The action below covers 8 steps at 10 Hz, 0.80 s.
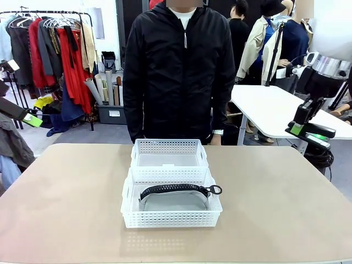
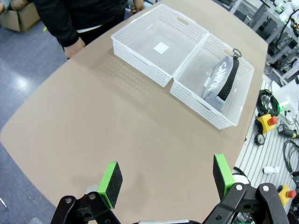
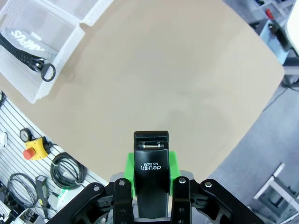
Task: Distribute items into two baskets.
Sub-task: Pick up the Stapler that the person points to, then place the picked Stapler into the Organizing basket as instructed by the person.
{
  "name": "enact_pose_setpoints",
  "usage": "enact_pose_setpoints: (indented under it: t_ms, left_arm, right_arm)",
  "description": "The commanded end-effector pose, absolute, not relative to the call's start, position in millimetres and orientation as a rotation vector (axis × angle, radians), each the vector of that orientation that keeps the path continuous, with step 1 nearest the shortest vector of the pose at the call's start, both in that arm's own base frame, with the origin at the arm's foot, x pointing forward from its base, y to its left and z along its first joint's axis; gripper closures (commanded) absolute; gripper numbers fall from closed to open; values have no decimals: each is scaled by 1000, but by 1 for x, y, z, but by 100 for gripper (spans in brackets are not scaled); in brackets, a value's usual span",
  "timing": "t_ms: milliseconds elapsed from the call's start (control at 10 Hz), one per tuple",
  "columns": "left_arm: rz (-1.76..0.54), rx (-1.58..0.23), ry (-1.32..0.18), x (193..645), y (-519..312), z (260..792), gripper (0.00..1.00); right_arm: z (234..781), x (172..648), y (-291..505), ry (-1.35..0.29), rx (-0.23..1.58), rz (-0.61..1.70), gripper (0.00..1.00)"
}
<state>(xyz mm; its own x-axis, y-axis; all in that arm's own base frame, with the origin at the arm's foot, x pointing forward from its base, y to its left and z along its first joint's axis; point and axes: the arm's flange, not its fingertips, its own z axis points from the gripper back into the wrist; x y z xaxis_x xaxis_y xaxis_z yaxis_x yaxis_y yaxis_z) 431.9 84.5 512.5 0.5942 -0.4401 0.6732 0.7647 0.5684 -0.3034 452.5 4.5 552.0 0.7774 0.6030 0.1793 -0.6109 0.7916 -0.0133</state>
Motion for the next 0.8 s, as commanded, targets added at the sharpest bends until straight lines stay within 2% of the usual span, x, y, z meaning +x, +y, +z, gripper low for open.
enact_pose_setpoints:
  t_ms: [0, 700]
  left_arm:
    - [-757, -625, -580, 431, 84, 513, 0]
    - [-757, -625, -580, 431, 84, 513, 0]
  right_arm:
    - [553, 455, 2, -191, 38, 648, 100]
    - [553, 455, 2, -191, 38, 648, 100]
